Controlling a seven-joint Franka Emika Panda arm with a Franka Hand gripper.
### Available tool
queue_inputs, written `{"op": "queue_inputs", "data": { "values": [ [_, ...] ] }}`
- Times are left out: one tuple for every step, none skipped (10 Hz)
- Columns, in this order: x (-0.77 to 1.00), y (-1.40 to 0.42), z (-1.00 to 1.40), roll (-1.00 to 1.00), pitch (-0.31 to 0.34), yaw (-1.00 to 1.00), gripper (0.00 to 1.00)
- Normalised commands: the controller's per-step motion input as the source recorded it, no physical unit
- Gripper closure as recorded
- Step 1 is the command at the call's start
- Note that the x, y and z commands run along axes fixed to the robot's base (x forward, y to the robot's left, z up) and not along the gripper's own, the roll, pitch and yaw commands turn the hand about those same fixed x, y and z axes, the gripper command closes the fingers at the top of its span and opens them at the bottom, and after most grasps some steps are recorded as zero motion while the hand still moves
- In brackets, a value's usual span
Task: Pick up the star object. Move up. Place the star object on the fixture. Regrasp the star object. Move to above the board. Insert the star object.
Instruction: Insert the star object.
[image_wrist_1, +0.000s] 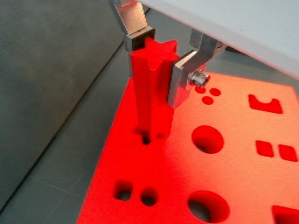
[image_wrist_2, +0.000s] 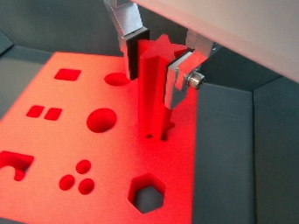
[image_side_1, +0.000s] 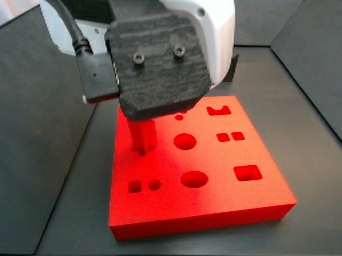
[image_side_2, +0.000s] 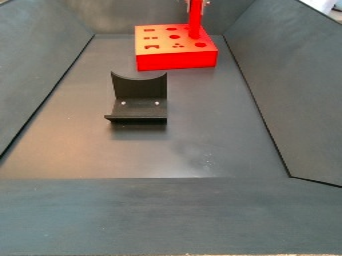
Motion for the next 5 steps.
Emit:
{"op": "queue_inputs", "data": {
  "values": [
    [-0.01, -0.05, -0.26, 0.11, -0.043, 0.00, 1.00],
    [-0.08, -0.10, -0.27, 0.03, -0.043, 0.00, 1.00],
    [0.00, -0.24, -0.39, 0.04, -0.039, 0.00, 1.00],
    [0.00, -0.21, -0.43, 0.05, -0.039, -0.08, 1.00],
    [0.00, -0.13, -0.53, 0.07, -0.031, -0.17, 1.00]
  ]
}}
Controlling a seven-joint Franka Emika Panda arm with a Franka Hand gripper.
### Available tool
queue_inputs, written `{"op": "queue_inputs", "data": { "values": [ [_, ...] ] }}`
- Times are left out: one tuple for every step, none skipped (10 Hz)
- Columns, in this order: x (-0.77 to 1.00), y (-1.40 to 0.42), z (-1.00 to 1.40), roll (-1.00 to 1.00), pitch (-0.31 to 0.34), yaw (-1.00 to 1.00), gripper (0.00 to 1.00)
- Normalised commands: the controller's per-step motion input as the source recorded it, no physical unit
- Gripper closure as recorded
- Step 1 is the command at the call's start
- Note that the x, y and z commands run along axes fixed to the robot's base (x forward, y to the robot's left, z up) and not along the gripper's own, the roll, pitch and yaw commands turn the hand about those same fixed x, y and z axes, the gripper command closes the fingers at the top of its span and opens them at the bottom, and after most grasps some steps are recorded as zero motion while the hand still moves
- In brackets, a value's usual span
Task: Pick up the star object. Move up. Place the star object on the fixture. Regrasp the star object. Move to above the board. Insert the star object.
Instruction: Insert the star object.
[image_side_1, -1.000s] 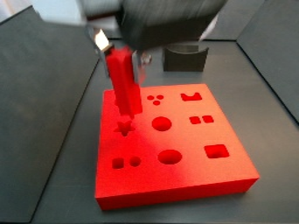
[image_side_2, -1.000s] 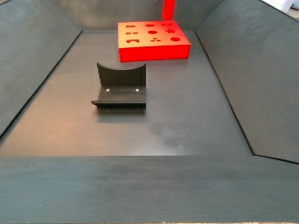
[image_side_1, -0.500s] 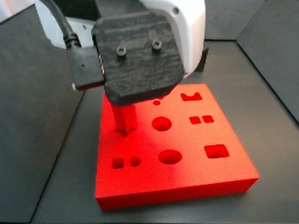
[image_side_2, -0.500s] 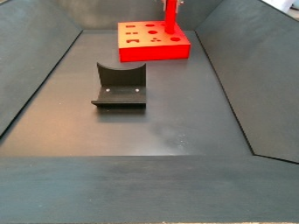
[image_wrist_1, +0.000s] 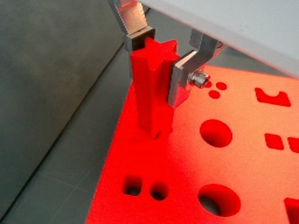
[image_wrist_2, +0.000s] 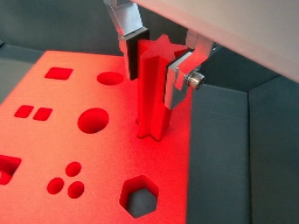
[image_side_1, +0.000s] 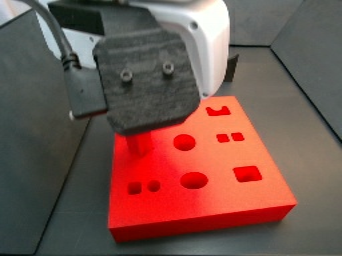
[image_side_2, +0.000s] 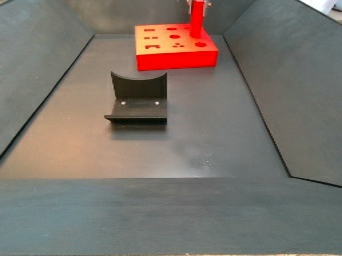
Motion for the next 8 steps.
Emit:
{"op": "queue_inputs", "data": {
  "values": [
    [0.06, -0.08, -0.76, 0.08, -0.004, -0.18, 1.00],
    [0.26, -0.01, -0.92, 0.10, 0.000, -0.15, 1.00],
    [0.21, 0.00, -0.95, 0.09, 0.000, -0.11, 1.00],
    [0.17, 0.00, -0.92, 0.09, 0.000, -0.04, 1.00],
    [0.26, 0.00, -0.80, 0.06, 0.026, -0.05, 1.00],
    [0.09, 0.00, -0.43, 0.00, 0.000, -0.05, 1.00],
    [0.00, 0.00, 0.00, 0.00, 0.026, 0.00, 1.00],
    [-0.05, 0.00, 0.00, 0.01, 0.000, 0.00, 1.00]
  ]
}}
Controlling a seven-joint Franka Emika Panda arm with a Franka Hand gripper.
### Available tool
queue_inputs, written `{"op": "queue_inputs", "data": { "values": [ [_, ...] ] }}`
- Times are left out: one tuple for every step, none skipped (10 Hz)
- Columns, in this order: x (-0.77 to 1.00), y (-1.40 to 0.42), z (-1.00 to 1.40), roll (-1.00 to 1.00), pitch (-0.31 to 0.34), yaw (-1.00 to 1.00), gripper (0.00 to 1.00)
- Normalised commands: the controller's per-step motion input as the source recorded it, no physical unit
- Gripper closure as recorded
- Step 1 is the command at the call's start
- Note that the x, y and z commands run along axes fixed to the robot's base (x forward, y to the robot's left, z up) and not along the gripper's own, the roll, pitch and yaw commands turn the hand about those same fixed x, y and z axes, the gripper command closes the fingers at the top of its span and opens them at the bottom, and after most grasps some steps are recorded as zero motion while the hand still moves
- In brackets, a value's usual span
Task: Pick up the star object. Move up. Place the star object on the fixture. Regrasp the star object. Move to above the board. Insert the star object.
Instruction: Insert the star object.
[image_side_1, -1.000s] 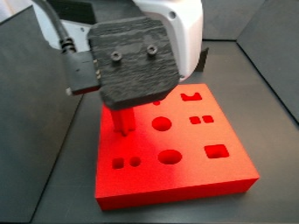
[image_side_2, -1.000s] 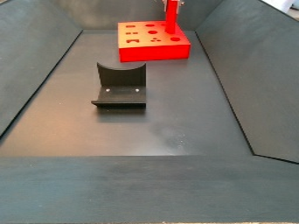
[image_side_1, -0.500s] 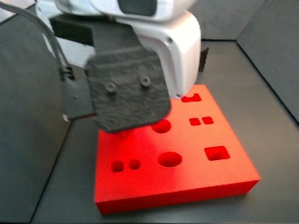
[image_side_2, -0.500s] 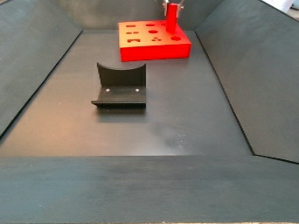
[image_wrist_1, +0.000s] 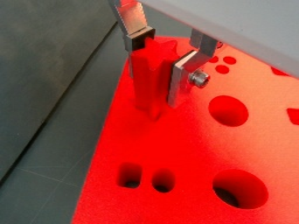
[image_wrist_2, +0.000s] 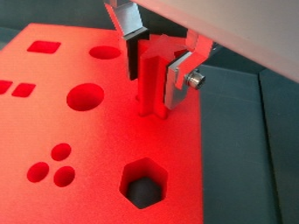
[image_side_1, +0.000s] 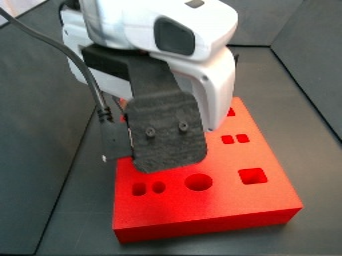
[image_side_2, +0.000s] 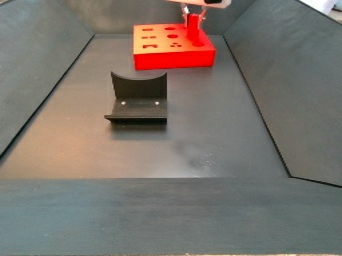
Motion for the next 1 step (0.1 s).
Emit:
{"op": "queue_inputs", "data": {
  "values": [
    [0.00, 0.03, 0.00, 0.06, 0.000, -0.03, 1.00]
  ]
}}
